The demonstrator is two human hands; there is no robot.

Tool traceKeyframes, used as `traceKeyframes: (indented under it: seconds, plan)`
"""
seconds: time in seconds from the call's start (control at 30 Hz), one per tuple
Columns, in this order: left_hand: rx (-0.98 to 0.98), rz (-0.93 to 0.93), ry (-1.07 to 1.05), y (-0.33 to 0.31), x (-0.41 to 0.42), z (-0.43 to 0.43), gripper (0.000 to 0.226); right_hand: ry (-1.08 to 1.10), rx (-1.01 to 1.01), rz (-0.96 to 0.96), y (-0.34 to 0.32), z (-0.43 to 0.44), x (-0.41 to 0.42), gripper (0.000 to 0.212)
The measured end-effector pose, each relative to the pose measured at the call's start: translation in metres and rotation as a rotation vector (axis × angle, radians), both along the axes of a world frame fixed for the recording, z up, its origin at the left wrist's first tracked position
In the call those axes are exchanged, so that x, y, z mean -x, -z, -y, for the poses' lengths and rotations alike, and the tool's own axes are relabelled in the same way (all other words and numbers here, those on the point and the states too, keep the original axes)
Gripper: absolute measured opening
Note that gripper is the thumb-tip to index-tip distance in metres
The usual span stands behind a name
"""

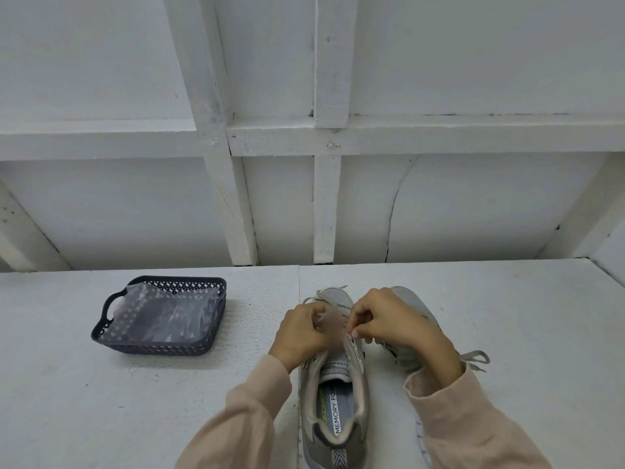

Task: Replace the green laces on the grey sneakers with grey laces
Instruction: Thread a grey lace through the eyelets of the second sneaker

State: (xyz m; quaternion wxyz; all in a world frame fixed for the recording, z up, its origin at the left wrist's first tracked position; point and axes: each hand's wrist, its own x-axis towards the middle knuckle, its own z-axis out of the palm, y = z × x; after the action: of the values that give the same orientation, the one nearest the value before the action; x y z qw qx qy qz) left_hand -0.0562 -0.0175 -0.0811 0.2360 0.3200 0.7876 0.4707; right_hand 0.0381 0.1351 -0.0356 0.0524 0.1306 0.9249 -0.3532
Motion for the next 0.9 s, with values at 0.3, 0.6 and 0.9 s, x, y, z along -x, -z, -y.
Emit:
traceKeyframes:
  seconds: [0.3,0.6,0.9]
  plan:
    - [-0.021,-0.006,-0.007,0.005,-0.003,0.000,0.024,0.080,0.123,-0.020,0.008,0.001,0.001,0.010]
    - [-0.063,-0.009,-0.024,0.003,-0.004,0.004,0.029,0.180,0.170,0.076,0.010,0.008,0.005,0.007]
    - [-0.163,0.133,-0.111,-0.004,0.016,0.021,0.028,0.197,0.163,0.056,0.011,0.005,0.010,0.007]
